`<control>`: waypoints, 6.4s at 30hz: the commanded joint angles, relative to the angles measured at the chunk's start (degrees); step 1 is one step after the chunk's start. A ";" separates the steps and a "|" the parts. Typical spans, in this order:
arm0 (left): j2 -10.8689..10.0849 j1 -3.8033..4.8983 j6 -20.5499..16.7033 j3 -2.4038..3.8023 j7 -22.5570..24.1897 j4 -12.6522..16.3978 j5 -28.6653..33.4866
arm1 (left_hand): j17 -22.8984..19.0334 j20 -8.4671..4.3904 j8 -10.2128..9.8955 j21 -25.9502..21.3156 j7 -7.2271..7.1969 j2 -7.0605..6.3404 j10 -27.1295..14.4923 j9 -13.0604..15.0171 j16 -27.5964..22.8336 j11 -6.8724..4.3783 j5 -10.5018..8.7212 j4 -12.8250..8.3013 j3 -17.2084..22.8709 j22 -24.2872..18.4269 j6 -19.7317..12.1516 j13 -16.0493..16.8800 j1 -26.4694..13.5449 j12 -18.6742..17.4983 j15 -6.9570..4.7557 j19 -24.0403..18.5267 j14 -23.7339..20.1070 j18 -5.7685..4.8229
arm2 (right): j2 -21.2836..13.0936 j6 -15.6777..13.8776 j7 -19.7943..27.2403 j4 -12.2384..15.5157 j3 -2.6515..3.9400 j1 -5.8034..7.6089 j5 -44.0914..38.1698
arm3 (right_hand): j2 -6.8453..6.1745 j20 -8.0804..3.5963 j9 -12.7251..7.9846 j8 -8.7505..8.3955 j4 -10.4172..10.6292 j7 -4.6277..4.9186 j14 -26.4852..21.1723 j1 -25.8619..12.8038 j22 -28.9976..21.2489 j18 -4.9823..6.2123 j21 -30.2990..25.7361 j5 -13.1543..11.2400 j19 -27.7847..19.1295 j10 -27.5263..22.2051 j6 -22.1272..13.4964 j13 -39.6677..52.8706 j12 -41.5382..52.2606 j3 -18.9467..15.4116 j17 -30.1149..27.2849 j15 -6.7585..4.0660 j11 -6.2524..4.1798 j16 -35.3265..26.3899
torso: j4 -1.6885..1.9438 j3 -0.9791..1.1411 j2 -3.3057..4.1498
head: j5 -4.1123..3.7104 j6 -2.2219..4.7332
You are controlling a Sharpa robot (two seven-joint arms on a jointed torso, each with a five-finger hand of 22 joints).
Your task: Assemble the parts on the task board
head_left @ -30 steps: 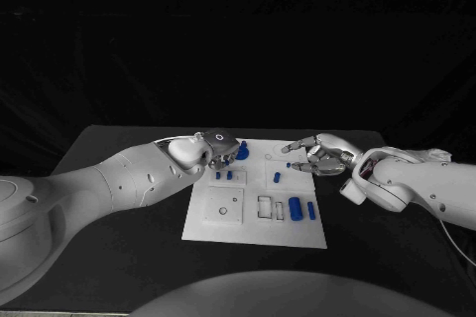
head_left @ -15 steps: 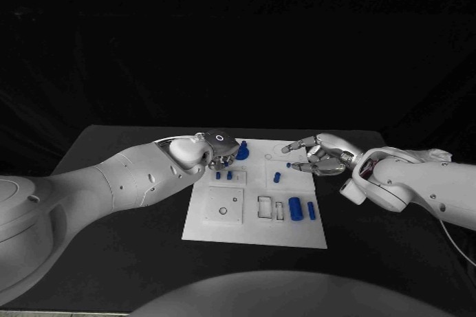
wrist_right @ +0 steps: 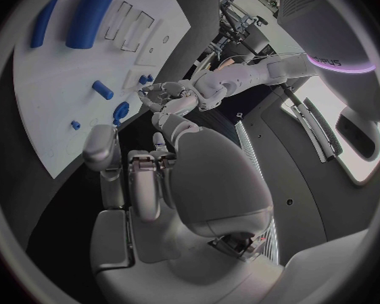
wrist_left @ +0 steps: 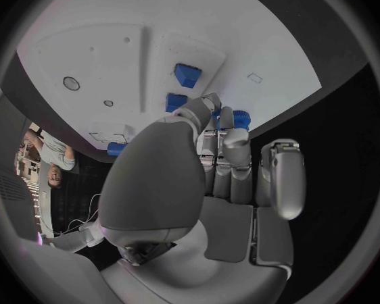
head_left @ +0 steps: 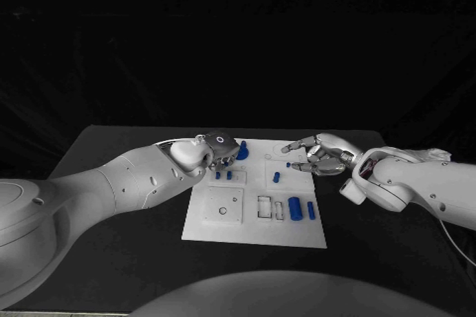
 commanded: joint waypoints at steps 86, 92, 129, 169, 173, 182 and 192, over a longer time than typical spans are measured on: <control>-7.51 3.83 -13.84 1.46 1.99 4.05 6.85 | -5.10 1.25 -5.90 -3.25 -9.50 -0.88 -26.14 -14.15 -2.50 2.72 -12.43 9.39 -10.25 12.35 -23.39 -8.99 2.96 -7.01 1.94 0.61 -2.33 0.74 | 0.00 1.15 -0.37 -0.90 0.01 0.04 0.22 | -0.09 -0.06 -0.07 0.28 0.67 0.43 5.97 -0.83 7.14 0.28 0.30 -0.69 0.59 6.29 0.61 14.79 -0.30 -0.15 15.05 0.10 -0.25 0.20 | 0.04 0.02 -0.12 | 1.84 0.00; -12.15 7.96 -15.54 1.45 0.97 8.53 7.40 | -5.59 1.21 -6.03 -3.94 -9.14 -2.18 -27.49 -14.97 -2.85 2.49 -14.28 12.65 -13.34 12.18 -22.53 -10.09 -3.95 -6.41 1.87 0.21 -2.65 0.86 | 0.79 0.02 -0.19 -1.41 0.01 1.23 0.17 | -0.33 0.41 -0.46 -0.04 3.48 1.66 5.97 -2.97 6.68 0.41 -1.10 -7.04 -0.25 6.18 0.84 14.71 -0.36 -1.86 15.05 0.67 0.54 0.20 | 0.02 0.05 -0.19 | 1.85 0.00; -25.57 3.21 7.89 -0.18 35.07 26.29 102.31 | -51.82 10.64 -7.38 -82.38 -1.98 -2.76 -60.18 -20.79 -66.16 -0.64 -10.40 12.94 -34.62 -43.74 -40.22 -12.02 -17.23 -11.07 8.91 -81.10 -76.40 3.98 | 7.41 -3.93 -16.15 -9.18 0.00 5.03 -40.43 | -5.63 3.97 5.81 4.11 7.76 2.79 -3.38 -2.64 4.92 1.38 -11.25 -0.37 0.06 -39.05 10.15 -42.44 -64.40 -4.48 1.88 4.49 6.82 -9.29 | 2.67 -1.95 -0.63 | -0.52 0.00; -27.64 3.06 8.81 -0.37 33.16 30.14 101.27 | -50.99 12.85 -7.20 -81.46 0.93 14.13 -61.20 -20.59 -65.13 2.62 -0.29 12.27 -33.25 -47.65 -36.85 -11.81 -6.68 -3.85 11.82 -77.67 -73.16 7.83 | 15.00 -0.32 -14.67 -21.84 0.08 -2.08 -39.92 | -7.28 3.52 17.67 7.36 4.09 2.58 -5.86 -6.15 4.92 1.89 -15.06 6.33 -1.61 -40.67 6.73 -40.74 -61.45 -2.30 -1.82 4.14 6.58 -10.88 | 2.58 -2.00 -0.71 | -2.27 0.00; -27.58 3.06 8.17 -0.37 33.01 30.16 101.08 | -50.80 12.89 -7.15 -81.18 1.07 14.21 -60.86 -20.55 -64.77 2.87 0.10 12.34 -33.62 -46.63 -36.38 -11.74 -6.15 -3.13 12.15 -76.77 -72.27 7.81 | 15.50 0.09 -14.77 -22.43 0.10 -2.39 -39.92 | -7.30 3.57 17.92 7.11 4.03 2.60 -5.95 -6.30 4.91 1.89 -15.21 6.32 -1.67 -40.54 6.20 -40.33 -60.90 -2.22 -1.92 4.20 6.60 -10.91 | 2.58 -1.99 -0.72 | -2.20 0.00; -27.58 3.06 4.82 -0.37 32.97 30.30 100.87 | -50.24 12.93 -6.91 -79.87 1.89 14.30 -59.28 -20.34 -63.00 3.84 1.65 12.35 -34.73 -43.42 -33.91 -11.53 -5.44 -0.91 13.65 -72.91 -69.00 6.96 | 16.43 1.32 -15.04 -24.01 0.12 -2.80 -39.90 | -7.23 3.63 18.50 7.17 3.96 2.70 -6.17 -6.58 4.86 1.94 -15.55 6.40 -1.82 -40.40 6.30 -39.53 -59.91 -2.09 -2.23 4.25 6.57 -11.04 | 2.58 -2.03 -0.72 | -2.37 0.00; -27.94 3.06 2.18 -0.37 32.84 30.38 101.64 | -49.94 12.91 -6.72 -78.89 1.81 13.82 -57.65 -20.18 -61.40 4.52 2.81 12.26 -35.07 -41.68 -32.03 -11.36 -4.33 0.66 14.26 -70.07 -67.00 5.91 | 17.23 -0.35 -13.45 -25.50 0.13 -3.17 -39.30 | -6.85 3.49 19.87 7.59 3.13 2.05 -6.17 -6.16 4.97 1.95 -15.48 8.01 -1.68 -40.44 6.67 -37.96 -58.02 -1.37 -2.22 4.00 6.25 -10.89 | 2.65 -2.01 -0.79 | -2.05 0.00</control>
